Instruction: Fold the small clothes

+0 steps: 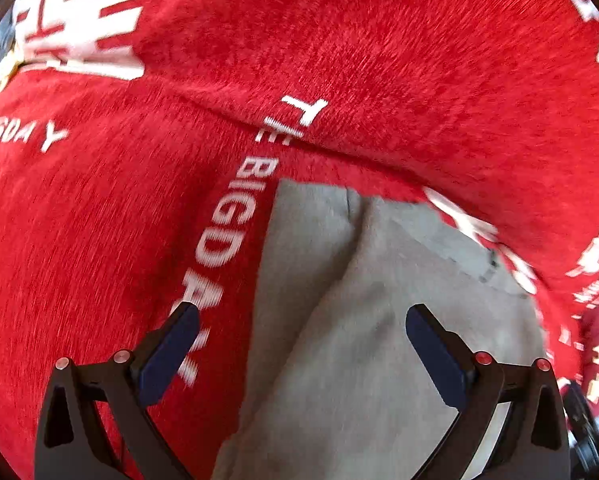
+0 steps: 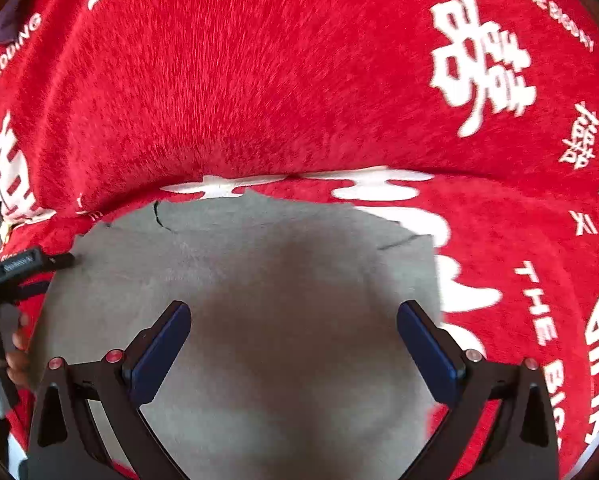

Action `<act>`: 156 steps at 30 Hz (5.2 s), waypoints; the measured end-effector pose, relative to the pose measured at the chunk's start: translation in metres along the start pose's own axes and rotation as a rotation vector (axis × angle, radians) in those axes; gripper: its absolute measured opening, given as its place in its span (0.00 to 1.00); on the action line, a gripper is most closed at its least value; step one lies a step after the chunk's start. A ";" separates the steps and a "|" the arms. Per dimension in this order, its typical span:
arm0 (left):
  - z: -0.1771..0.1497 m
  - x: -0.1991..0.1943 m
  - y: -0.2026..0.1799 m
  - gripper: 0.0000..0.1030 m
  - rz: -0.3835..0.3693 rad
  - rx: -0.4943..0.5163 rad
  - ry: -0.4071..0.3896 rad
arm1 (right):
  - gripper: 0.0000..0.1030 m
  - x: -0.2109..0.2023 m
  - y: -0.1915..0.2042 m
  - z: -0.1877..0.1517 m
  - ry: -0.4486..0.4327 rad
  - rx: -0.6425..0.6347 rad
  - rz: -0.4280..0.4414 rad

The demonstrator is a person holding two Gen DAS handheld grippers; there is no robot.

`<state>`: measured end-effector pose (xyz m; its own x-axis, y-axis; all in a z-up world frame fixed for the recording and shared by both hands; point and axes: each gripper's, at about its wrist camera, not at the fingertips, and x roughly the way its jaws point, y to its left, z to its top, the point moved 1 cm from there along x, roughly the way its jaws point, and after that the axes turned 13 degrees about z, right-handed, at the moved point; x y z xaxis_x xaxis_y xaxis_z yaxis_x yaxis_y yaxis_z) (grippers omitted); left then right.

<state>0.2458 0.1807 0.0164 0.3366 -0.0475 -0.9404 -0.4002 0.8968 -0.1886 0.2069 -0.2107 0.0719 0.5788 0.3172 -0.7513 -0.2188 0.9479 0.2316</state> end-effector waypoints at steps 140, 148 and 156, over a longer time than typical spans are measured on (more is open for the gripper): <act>-0.158 -0.052 -0.192 0.98 0.139 0.362 -0.085 | 0.67 -0.029 -0.039 0.015 0.094 -0.017 0.261; -0.176 -0.025 -0.171 0.99 0.047 0.295 0.005 | 0.62 0.020 -0.067 -0.004 0.162 0.038 0.240; -0.181 -0.026 -0.180 0.99 0.100 0.330 -0.032 | 0.68 0.003 -0.023 0.023 0.170 -0.143 0.167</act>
<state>0.1548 -0.0596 0.0233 0.3381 0.0573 -0.9394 -0.1371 0.9905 0.0111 0.2321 -0.2308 0.0784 0.3881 0.4473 -0.8058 -0.4154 0.8654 0.2803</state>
